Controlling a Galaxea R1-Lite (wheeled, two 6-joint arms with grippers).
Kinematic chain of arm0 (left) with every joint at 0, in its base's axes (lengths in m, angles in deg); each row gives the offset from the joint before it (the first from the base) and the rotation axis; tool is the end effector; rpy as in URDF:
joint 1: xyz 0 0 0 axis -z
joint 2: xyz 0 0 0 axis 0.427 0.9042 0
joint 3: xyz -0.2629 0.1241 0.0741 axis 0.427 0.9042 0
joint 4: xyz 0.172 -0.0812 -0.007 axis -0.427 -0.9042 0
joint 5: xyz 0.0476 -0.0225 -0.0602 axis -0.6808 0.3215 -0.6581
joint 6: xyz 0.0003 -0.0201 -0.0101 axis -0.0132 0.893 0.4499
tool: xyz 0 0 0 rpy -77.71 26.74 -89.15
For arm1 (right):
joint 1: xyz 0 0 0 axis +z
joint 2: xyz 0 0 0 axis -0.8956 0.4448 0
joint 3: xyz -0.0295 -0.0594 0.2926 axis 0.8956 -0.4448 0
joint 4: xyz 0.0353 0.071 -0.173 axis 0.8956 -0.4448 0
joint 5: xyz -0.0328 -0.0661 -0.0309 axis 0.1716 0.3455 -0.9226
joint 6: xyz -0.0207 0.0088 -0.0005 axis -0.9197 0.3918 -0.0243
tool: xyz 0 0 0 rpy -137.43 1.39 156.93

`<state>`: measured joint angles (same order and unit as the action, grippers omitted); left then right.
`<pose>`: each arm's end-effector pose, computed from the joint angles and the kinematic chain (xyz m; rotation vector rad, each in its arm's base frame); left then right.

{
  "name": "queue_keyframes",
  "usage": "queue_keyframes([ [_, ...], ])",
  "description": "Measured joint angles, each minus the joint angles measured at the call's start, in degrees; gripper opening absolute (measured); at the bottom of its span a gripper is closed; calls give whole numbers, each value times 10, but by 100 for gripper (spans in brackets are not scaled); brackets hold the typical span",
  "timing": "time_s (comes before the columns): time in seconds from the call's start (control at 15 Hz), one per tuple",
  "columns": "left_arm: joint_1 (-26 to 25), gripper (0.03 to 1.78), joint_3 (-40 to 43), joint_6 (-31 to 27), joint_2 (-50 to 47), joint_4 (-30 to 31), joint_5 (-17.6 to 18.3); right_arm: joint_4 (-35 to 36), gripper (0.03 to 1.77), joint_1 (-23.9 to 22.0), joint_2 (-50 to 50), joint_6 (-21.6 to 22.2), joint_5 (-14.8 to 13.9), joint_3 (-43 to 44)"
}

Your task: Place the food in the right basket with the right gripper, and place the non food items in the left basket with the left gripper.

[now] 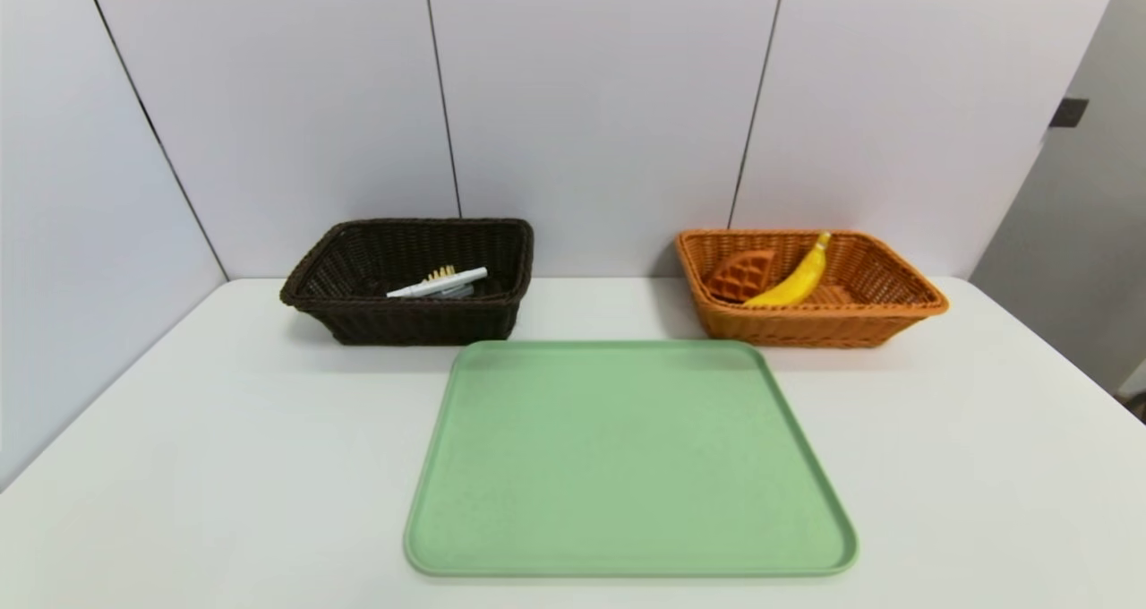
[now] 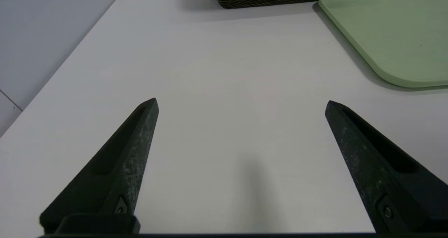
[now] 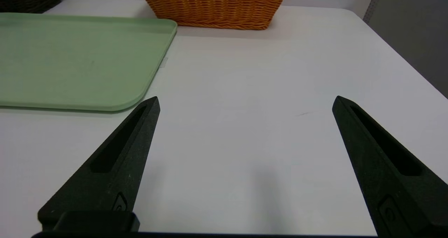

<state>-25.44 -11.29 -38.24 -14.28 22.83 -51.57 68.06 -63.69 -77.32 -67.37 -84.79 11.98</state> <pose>-0.0230 -0.0008 0.0751 0.0533 0.0070 -0.0276 -0.0236 0.0006 0.0768 -0.0375 -0.0014 0.0260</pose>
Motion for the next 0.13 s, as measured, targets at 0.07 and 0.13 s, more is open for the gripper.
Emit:
queue_keyframes([
  [0.07, 0, 169, 0, 0, 0, 0, 0, 8, 170, 0, 0, 1, 1, -1],
  [0.13, 0, 169, 0, 0, 0, 0, 0, 7, 170, 0, 0, 3, 0, -3],
])
